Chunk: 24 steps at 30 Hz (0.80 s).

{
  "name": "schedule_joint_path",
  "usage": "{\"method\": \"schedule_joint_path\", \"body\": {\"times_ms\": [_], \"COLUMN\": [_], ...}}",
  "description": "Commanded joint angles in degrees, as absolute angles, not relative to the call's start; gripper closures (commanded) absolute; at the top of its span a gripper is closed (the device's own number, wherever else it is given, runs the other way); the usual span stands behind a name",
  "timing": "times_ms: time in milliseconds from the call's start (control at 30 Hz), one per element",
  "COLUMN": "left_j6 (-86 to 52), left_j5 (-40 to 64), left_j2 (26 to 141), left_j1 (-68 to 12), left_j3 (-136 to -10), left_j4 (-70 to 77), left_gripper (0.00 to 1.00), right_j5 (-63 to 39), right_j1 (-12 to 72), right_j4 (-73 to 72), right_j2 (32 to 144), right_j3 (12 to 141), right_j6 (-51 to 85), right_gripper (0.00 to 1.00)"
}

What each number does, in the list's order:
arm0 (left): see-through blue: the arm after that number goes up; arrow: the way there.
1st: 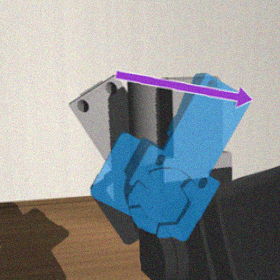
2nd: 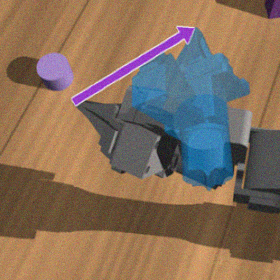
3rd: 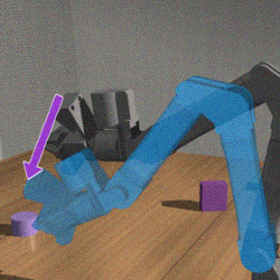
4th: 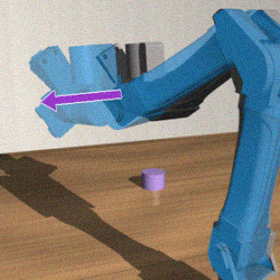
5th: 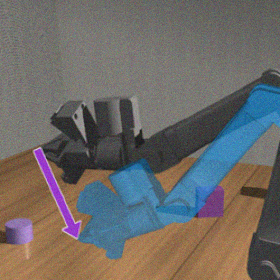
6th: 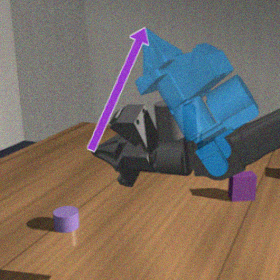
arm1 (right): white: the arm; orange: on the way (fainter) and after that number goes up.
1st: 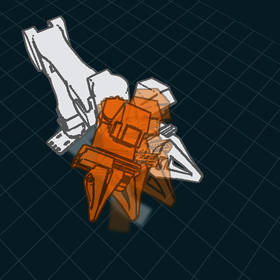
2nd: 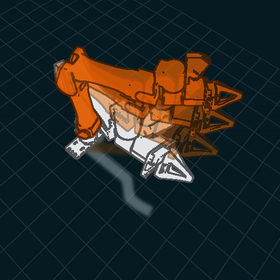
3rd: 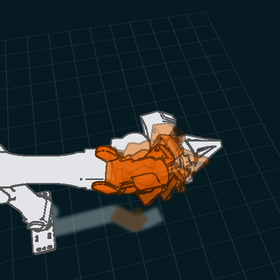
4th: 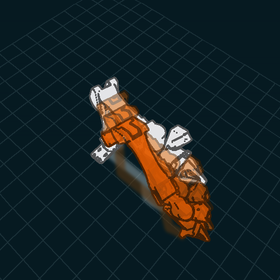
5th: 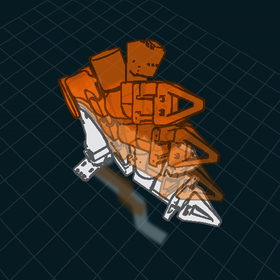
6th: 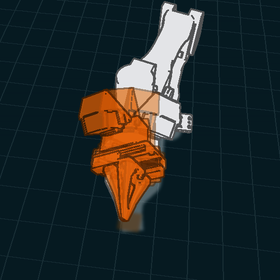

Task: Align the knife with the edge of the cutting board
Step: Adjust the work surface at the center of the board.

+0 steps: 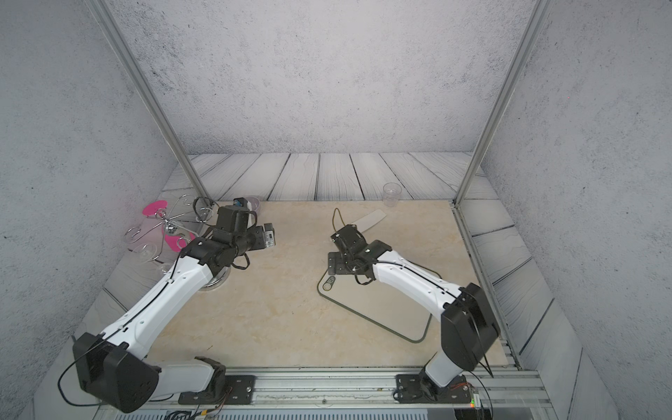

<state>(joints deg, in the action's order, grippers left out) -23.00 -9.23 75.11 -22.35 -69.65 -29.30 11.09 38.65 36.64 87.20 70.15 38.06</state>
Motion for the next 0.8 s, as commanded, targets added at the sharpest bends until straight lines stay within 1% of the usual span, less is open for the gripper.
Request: {"method": "schedule_joint_path", "body": {"times_ms": [0,267,400,467,567,767], "left_j6": [-23.27,-23.62,-23.18,-22.94,-22.77,-22.83], "left_j5": [-8.38,-6.97,-6.39,-6.21,-5.61,-3.57], "left_j2": [75.87,77.55,78.9,79.57,80.09,80.51], "left_j1": [-24.14,-29.19,-31.09,-31.41,-31.55,-31.89], "left_j3": [-68.16,-64.77,-64.11,-64.71,-64.98,-65.02], "left_j4": [-28.44,-28.68,-29.0,-29.83,-29.97,-32.01], "left_gripper": [0.0,0.0,0.0,0.0,0.0,0.0], "right_j5": [16.13,21.31,16.1,11.32,7.07,0.63], "right_j1": [30.22,11.41,1.3,-3.0,-7.0,-12.06], "right_j4": [41.14,42.03,41.06,39.55,38.17,34.92], "right_j2": [80.26,63.35,58.94,59.3,62.15,67.84], "right_j3": [63.59,47.52,42.11,40.39,39.79,38.59], "right_j6": [41.03,43.95,44.51,43.86,43.43,42.84], "right_gripper": [0.01,0.01,0.01,0.01,0.01,0.01]}}
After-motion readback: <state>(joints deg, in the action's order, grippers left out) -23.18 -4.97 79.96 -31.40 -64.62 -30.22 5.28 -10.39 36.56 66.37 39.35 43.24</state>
